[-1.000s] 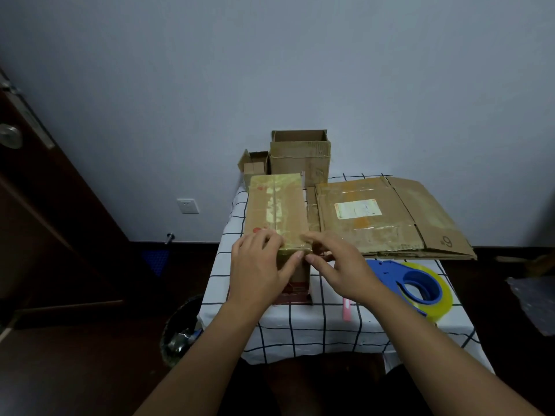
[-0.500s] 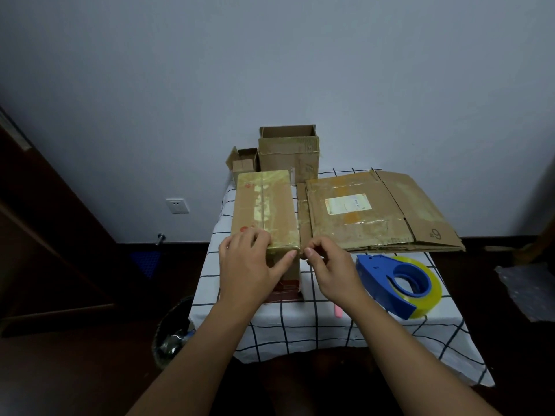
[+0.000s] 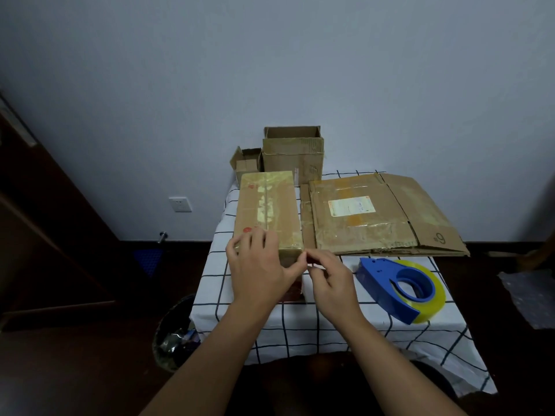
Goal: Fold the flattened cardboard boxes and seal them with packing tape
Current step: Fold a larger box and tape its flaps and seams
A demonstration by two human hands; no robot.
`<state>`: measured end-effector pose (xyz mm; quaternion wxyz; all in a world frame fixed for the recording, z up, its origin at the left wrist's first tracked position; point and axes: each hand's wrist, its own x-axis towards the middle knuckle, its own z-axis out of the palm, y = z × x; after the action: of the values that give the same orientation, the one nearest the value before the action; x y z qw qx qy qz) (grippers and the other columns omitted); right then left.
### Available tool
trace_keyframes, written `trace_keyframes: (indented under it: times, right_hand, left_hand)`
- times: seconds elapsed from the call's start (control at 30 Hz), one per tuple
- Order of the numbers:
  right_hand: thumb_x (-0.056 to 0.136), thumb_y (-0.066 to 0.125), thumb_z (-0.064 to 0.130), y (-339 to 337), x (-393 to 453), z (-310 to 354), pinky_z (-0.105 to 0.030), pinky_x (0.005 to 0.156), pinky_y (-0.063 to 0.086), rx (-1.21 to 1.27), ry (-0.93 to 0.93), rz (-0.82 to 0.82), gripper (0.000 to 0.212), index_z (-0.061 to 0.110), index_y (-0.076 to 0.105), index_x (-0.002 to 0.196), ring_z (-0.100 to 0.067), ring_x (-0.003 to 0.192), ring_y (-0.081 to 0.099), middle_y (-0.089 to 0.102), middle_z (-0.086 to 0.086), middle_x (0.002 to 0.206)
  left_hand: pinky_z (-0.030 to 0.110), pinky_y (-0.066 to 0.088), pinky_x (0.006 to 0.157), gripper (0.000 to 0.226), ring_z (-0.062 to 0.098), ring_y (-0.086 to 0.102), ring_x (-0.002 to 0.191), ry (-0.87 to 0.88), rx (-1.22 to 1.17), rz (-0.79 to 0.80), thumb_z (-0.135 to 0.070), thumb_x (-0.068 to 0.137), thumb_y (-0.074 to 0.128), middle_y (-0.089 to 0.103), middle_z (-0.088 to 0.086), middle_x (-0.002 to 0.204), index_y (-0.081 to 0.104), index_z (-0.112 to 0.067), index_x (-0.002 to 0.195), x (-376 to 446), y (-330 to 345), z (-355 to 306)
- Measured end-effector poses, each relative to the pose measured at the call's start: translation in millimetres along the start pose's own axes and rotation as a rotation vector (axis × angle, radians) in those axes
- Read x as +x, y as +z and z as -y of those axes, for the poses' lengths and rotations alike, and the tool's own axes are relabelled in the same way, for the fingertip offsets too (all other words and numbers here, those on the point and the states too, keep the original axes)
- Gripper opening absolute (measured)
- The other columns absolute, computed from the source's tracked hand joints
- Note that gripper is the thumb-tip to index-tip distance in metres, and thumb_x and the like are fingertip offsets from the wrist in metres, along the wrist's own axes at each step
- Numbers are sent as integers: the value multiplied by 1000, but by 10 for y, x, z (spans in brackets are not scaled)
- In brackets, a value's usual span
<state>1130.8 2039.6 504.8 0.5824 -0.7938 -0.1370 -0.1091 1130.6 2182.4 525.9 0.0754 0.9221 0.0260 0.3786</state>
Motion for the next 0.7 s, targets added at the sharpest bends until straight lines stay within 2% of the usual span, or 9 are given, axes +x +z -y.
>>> trace_keyframes:
  times: [0.1, 0.17, 0.23, 0.3, 0.37, 0.47, 0.53, 0.6, 0.7]
  right_hand:
    - [95, 50, 6, -35, 20, 47, -32, 86, 57, 171, 151, -5, 32, 31, 70, 99, -1, 93, 66, 70, 12, 96]
    - [99, 52, 13, -69, 95, 94, -42, 87, 57, 195, 238, -18, 32, 36, 71, 89, -12, 90, 69, 73, 6, 86]
    - [100, 54, 29, -93, 198, 160, -45, 78, 57, 109, 244, 5, 30, 28, 70, 75, -17, 77, 67, 70, 2, 73]
    - [96, 55, 46, -103, 287, 236, -40, 67, 52, 10, 258, 37, 41, 17, 65, 68, -15, 64, 61, 64, 1, 62]
    - [92, 57, 54, -120, 358, 283, -41, 68, 51, -97, 262, 58, 51, 9, 62, 71, -20, 67, 61, 65, -4, 67]
    - [93, 56, 53, -137, 420, 347, -40, 72, 51, -185, 264, 138, 52, 3, 61, 79, -25, 76, 63, 67, -11, 77]
    - [96, 53, 51, -130, 451, 388, -41, 73, 52, -223, 263, 198, 52, 2, 60, 81, -27, 80, 66, 68, -14, 81]
    - [99, 47, 51, -128, 471, 436, -45, 74, 53, -295, 253, 254, 53, 3, 60, 80, -29, 79, 67, 69, -17, 82]
    - [103, 38, 47, -123, 468, 526, -44, 75, 55, -323, 277, 359, 54, 7, 57, 73, -30, 74, 69, 67, -16, 74]
  left_hand:
    - [48, 41, 93, 50, 24, 56, 88, -42, 15, 4, -60, 72, 64, 59, 2, 86, 58, -12, 84, -8, -4, -99]
    - [49, 41, 95, 47, 25, 57, 91, -58, 20, 13, -58, 71, 65, 60, 2, 87, 57, -13, 83, 2, -15, -151]
    - [51, 40, 97, 45, 26, 58, 93, -82, 12, 44, -56, 71, 66, 61, 2, 88, 57, -14, 83, 22, -29, -196]
    - [51, 41, 98, 44, 26, 59, 94, -86, -15, 83, -56, 73, 64, 62, 2, 90, 56, -15, 84, 25, -41, -195]
    - [50, 42, 98, 47, 24, 60, 97, -39, -60, 105, -60, 76, 60, 63, 1, 94, 57, -15, 90, -7, -60, -113]
    - [45, 36, 106, 54, 17, 55, 112, -36, -210, 168, -67, 81, 52, 63, -4, 109, 57, -20, 107, -17, -158, 64]
    - [45, 33, 110, 58, 16, 48, 122, -176, -297, 227, -68, 86, 46, 57, -5, 125, 53, -23, 121, 8, -198, 161]
    - [48, 40, 106, 67, 21, 46, 128, -385, -352, 276, -71, 87, 39, 51, -1, 136, 45, -24, 134, 33, -198, 244]
    - [44, 50, 93, 62, 23, 58, 113, -709, -562, 402, -63, 90, 49, 60, 1, 127, 44, -24, 137, 114, -219, 279]
